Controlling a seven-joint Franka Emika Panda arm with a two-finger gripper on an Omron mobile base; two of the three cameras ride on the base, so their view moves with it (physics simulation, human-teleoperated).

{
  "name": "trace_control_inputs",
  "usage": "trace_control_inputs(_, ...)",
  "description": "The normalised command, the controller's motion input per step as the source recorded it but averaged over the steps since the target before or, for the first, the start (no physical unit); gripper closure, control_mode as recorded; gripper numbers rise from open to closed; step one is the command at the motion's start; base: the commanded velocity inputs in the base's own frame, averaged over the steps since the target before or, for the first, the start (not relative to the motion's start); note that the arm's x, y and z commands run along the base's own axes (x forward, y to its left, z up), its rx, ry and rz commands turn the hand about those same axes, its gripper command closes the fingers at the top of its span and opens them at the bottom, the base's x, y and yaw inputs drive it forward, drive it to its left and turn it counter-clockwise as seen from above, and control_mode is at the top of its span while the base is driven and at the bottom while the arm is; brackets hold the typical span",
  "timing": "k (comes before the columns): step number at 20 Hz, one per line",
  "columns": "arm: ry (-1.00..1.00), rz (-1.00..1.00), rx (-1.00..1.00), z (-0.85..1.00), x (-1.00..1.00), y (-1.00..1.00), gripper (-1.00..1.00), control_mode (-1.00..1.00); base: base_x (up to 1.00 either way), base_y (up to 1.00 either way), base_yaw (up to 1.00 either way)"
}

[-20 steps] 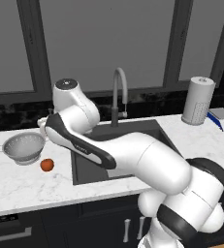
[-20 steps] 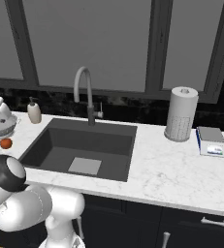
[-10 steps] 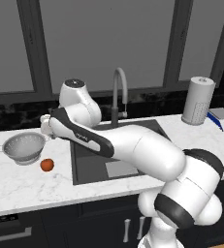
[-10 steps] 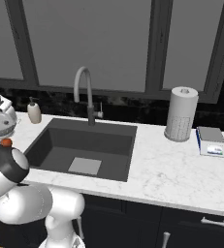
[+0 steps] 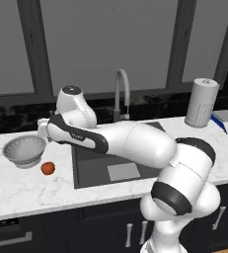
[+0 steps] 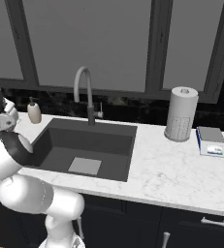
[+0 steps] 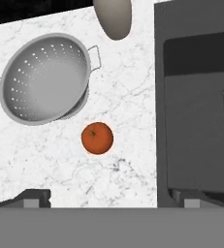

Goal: Put the colander in the sink, put the orange in the colander, and turn on the sink faucet and pour water over the colander.

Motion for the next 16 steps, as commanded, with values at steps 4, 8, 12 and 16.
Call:
trace_control_inputs(4,0.0,0.0,0.0,-0.2,0.42,0.33,-1.0,-1.0,0.0,0.0,0.0)
trace_control_inputs(8,0.0,0.0,0.0,-0.12,0.38,0.25,-1.0,-1.0,0.0,0.0,0.0)
trace_control_inputs(12,0.0,0.0,0.0,-0.23,0.29,0.18,-1.0,-1.0,0.0,0.0,0.0)
trace_control_inputs(16,0.0,0.0,0.0,-0.29,0.19,0.07,-1.0,-1.0,0.0,0.0,0.0)
